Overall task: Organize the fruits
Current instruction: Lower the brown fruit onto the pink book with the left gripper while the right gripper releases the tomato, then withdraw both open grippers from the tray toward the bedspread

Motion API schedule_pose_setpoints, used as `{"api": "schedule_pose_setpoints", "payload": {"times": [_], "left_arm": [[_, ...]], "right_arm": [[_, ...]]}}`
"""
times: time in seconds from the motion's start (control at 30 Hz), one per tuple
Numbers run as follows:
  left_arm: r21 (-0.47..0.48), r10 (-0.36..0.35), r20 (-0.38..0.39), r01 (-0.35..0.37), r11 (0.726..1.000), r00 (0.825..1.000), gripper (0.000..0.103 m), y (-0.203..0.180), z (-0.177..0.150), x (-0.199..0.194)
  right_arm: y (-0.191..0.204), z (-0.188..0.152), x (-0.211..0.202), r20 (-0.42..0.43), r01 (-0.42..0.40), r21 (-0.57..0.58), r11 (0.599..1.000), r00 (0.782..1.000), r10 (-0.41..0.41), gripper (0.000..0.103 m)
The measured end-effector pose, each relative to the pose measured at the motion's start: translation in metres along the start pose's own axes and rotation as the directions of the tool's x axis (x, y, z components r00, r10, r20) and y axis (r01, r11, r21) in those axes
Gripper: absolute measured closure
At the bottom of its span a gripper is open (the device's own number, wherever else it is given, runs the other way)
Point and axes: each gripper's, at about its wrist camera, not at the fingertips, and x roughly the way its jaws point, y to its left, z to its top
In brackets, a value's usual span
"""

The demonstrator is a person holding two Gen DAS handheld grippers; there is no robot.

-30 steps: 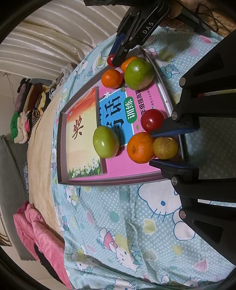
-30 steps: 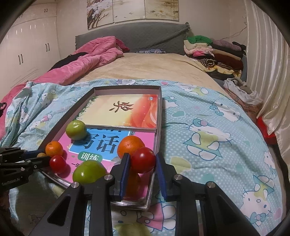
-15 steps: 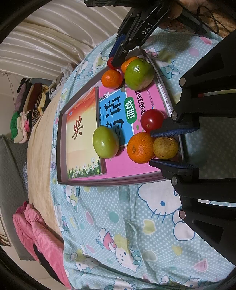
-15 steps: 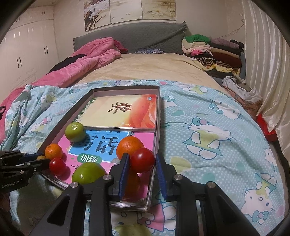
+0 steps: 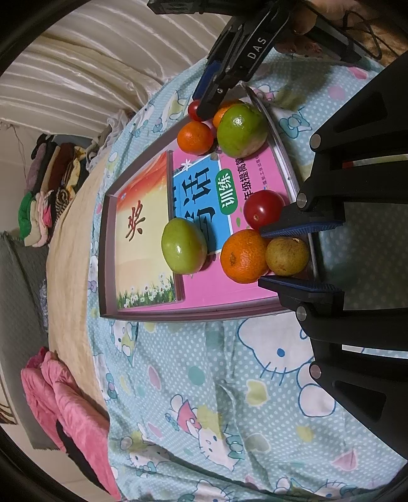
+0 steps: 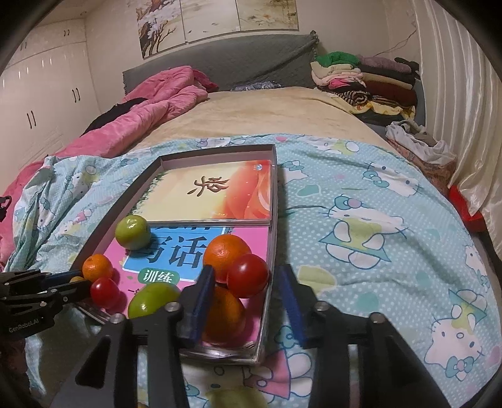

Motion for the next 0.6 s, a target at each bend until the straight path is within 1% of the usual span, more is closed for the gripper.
{"api": "schedule_pose_setpoints", "payload": {"times": [0.3, 0.53, 0.6], "left_arm": [[0.001, -0.002, 0.005, 0.002, 1.000, 1.000, 0.077, -0.0016, 0.0002, -0.0016], [-0.007, 0.005, 0.010, -0.005, 1.000, 1.000, 0.070, -0.0023, 0.0000, -0.0039], [-0.006, 0.004, 0.014, -0.004, 1.000, 1.000, 0.069, -0.0017, 0.0003, -0.0052]], "right_arm": [[0.0038, 0.0000, -0.0012, 0.005, -0.008, -0.012, 1.000, 1.000, 0.008, 0.058], [0.0037, 0.0003, -0.0014, 0.006, -0.007, -0.011, 1.000, 1.000, 0.008, 0.054], [0.0037, 0.0003, -0.0013, 0.006, -0.007, -0.010, 1.000, 1.000, 0.008, 0.054]]}}
